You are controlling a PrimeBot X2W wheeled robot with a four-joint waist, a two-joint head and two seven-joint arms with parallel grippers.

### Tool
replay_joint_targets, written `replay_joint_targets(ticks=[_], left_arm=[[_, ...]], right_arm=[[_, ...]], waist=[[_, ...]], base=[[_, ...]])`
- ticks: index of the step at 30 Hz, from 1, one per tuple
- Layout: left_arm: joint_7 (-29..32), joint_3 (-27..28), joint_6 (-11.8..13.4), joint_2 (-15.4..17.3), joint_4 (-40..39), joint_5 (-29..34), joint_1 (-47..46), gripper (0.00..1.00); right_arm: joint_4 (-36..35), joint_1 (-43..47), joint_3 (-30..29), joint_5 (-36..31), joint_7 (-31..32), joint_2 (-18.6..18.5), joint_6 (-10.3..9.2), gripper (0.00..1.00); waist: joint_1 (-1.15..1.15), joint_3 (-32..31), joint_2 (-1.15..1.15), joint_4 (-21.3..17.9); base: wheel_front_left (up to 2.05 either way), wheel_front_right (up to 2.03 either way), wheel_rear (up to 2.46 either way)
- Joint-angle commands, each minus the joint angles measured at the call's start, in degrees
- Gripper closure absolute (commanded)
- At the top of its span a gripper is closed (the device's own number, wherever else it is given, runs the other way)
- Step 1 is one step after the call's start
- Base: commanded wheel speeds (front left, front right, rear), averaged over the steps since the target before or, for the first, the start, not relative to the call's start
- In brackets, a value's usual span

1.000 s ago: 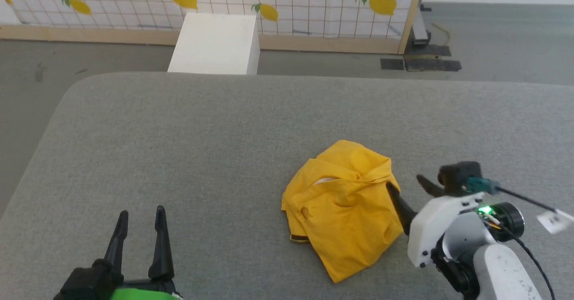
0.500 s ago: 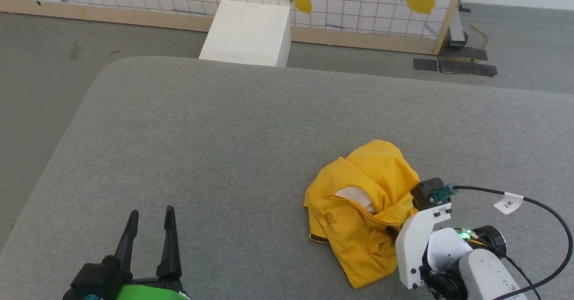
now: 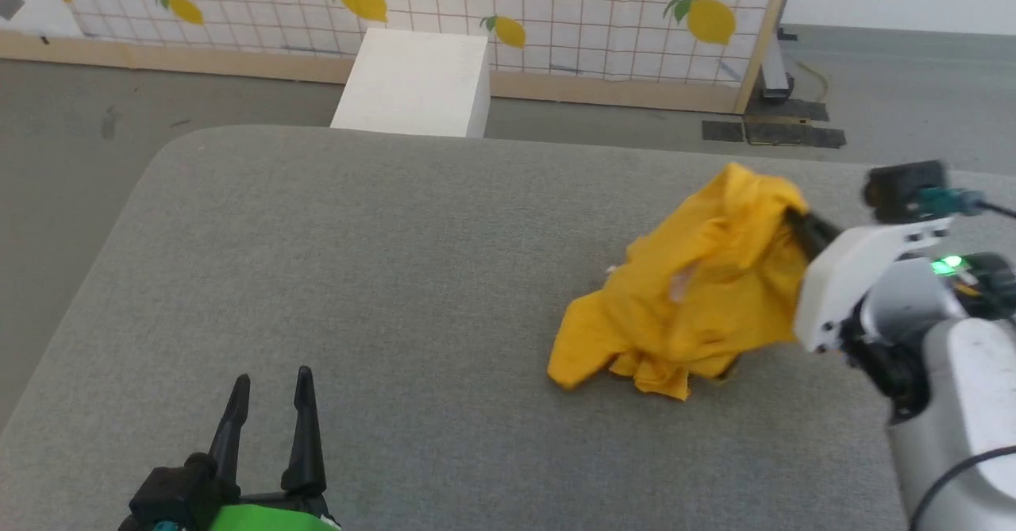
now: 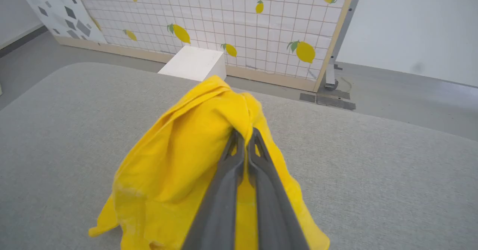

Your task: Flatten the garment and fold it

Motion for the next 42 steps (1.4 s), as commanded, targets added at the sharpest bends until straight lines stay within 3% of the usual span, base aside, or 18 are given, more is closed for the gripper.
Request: replay_joint_targets(ticks=[1,5,10,16,17,18,26,32,36,42], left_arm=[[-0.20,-0.10,0.32,-0.23,-0.11,-0.04,-0.23,0.00],[-0.20,-0.33,0.16,-0.23,0.06,0.00,0.00,0.00],[-0.20,-0.42,-0.30,-0.23,0.53,0.12,-0.07,0.00],[-0.20,0.00,-0.85,-0.23,1.01,0.41,-0.11,0.00],[-0.20,0.05,-0.96,-0.23,1.13,0.50,-0.08,0.00],[-0.20,0.12,-1.01,-0.23,1.21,0.51,-0.05,0.00],[-0.20,-0.55,-1.00,-0.24,1.70,0.04,0.00,0.00],[-0.20,-1.22,-0.60,-0.24,1.60,-0.49,-0.17,0.00],[-0.20,-1.20,-0.67,-0.24,1.65,-0.78,-0.71,0.00],[-0.21,-1.07,-1.08,-0.24,1.98,-1.17,-2.15,0.00]], right_arm=[[-1.04,-0.22,-1.15,-0.50,-0.30,-0.66,-0.08,1.00],[-4.68,3.59,-6.58,-1.66,0.92,-0.90,-0.08,1.00],[-5.78,15.30,-11.59,-6.31,3.81,-1.90,-0.08,1.00],[-2.10,26.77,-13.30,-5.50,7.33,1.50,-0.08,1.00],[-2.26,27.21,-13.12,-4.93,7.21,1.86,-0.08,0.12],[-2.65,27.16,-13.11,-4.58,6.94,2.05,-0.08,0.00],[-14.91,20.47,-13.32,-0.54,8.68,0.67,-0.08,0.00],[-25.44,14.08,-8.32,2.45,14.28,-2.33,-0.08,0.00],[-24.62,10.75,-1.89,3.52,17.72,-3.08,-0.08,0.00],[-14.77,6.58,8.29,3.69,21.57,-4.10,-0.08,0.00]], waist=[[0.00,-0.19,0.00,-0.71],[0.00,0.28,0.00,-1.19],[0.00,1.11,0.00,-1.29],[0.00,1.32,0.00,-1.81],[0.00,1.27,0.00,-2.15],[0.00,1.17,0.00,-2.44],[0.00,0.04,0.00,-3.96],[0.00,0.47,0.00,-3.60],[0.00,1.49,0.00,-2.76],[0.00,3.33,0.00,-0.52]], base=[[0.00,0.00,0.00],[0.00,0.00,0.00],[0.00,0.00,0.00],[0.00,0.00,0.00],[0.00,0.00,0.00],[0.00,0.00,0.00],[0.00,0.00,0.00],[0.00,0.00,0.00],[0.00,0.00,0.00],[0.00,0.00,0.00]])
